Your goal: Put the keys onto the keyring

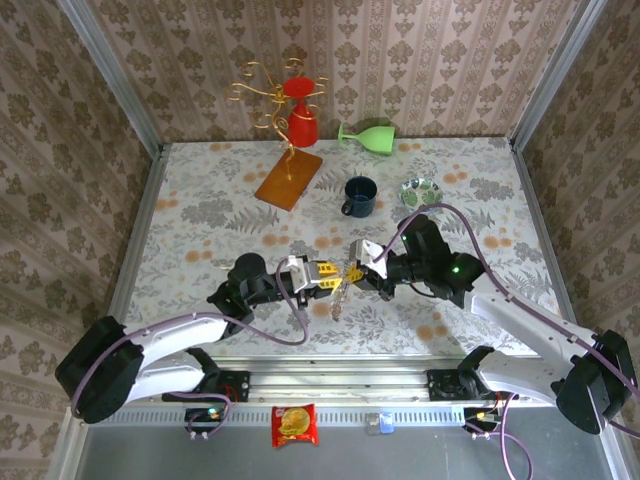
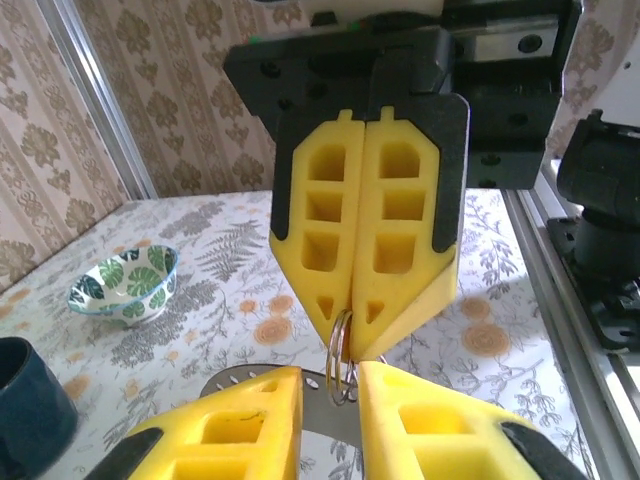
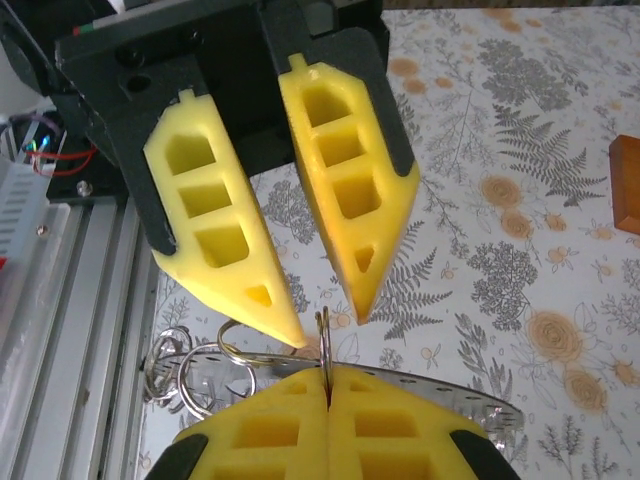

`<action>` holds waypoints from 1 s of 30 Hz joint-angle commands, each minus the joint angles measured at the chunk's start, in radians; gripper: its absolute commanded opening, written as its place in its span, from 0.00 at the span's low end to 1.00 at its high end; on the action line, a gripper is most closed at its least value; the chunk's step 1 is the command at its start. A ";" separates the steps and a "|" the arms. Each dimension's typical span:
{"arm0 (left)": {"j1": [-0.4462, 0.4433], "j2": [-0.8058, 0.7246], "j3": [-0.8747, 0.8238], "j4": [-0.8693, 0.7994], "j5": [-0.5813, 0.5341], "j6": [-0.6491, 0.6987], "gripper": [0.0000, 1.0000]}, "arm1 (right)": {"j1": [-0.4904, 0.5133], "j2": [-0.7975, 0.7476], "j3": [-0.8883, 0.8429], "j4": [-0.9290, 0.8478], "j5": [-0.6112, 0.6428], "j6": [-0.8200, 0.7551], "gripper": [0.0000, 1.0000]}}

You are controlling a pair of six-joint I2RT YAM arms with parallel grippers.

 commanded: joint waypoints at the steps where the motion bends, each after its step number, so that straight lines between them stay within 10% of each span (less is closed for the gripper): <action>1: -0.005 -0.032 0.070 -0.219 0.000 0.130 0.22 | 0.024 0.028 0.088 -0.156 0.041 -0.111 0.00; 15: -0.004 -0.006 0.159 -0.373 0.042 0.226 0.00 | 0.105 0.071 0.203 -0.260 0.129 -0.173 0.00; 17: -0.004 -0.014 0.156 -0.366 0.045 0.222 0.00 | 0.093 0.048 0.174 -0.198 0.138 -0.126 0.14; 30: 0.013 -0.022 0.008 0.049 0.077 0.000 0.00 | -0.025 -0.051 -0.045 0.082 -0.058 0.112 0.32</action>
